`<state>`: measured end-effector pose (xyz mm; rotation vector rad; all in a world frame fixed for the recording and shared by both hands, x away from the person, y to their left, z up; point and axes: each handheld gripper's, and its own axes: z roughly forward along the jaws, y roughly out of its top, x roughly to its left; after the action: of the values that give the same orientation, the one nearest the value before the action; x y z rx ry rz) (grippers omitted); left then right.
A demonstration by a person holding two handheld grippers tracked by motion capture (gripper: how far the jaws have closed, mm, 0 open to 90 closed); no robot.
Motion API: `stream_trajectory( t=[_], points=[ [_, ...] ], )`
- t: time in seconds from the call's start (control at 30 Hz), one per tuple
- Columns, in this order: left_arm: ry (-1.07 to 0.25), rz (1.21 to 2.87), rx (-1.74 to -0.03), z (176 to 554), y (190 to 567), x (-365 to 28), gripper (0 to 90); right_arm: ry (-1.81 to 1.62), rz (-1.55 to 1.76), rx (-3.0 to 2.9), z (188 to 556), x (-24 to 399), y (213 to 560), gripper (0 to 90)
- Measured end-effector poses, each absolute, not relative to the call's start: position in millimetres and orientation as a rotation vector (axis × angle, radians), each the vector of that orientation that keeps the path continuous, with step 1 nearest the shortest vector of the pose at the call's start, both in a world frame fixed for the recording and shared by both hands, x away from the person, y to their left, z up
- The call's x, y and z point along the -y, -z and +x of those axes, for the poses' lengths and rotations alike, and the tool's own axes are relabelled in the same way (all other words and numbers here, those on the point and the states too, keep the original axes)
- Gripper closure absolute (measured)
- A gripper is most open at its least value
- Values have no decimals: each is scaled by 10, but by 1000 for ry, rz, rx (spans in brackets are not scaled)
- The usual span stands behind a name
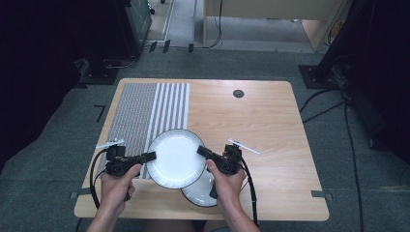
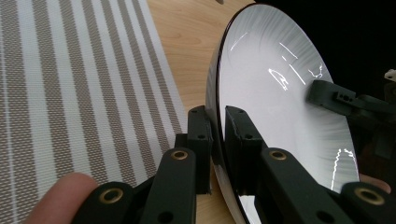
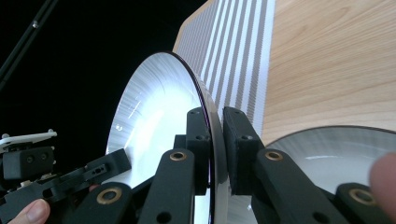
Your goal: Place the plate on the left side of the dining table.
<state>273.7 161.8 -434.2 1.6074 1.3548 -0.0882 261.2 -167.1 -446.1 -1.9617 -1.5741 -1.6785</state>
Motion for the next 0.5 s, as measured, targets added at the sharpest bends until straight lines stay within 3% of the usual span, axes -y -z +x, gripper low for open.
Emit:
stream_trajectory(
  t=[0.5],
  points=[
    [37, 1593, -1382, 2790, 4233, -1886, 816, 1663, -1920, 1607, 2818, 1377, 4391, 820]
  ],
)
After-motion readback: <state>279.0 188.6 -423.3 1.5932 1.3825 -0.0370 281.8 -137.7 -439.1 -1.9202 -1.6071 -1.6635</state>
